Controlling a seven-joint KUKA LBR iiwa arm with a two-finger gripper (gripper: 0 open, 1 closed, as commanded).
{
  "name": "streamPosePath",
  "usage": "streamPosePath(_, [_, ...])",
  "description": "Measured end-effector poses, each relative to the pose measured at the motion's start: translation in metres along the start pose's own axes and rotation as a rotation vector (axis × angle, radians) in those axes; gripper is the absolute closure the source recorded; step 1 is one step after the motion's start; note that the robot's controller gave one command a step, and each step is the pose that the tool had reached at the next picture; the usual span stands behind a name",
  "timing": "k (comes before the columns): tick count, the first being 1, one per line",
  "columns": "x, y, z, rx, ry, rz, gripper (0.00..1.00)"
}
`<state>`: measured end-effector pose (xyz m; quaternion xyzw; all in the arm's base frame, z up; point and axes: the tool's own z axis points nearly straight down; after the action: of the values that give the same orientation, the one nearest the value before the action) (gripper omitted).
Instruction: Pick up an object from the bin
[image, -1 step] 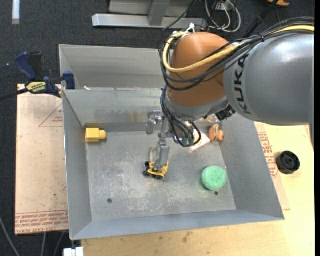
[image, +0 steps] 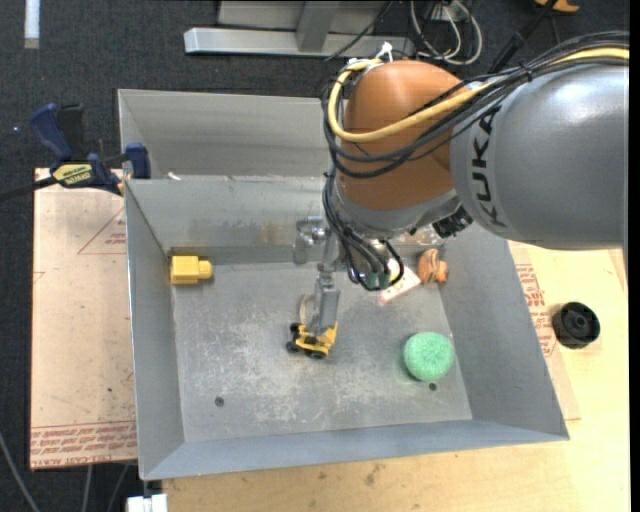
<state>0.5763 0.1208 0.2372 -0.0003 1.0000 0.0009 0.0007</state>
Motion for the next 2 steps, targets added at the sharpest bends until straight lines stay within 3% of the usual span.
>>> streamPosePath(1, [-0.001, -0.024, 0.030, -0.002, -0.007, -0.069, 0.00])
streamPosePath(2, [0.000, -0.050, 0.064, 0.001, 0.001, 0.010, 0.00])
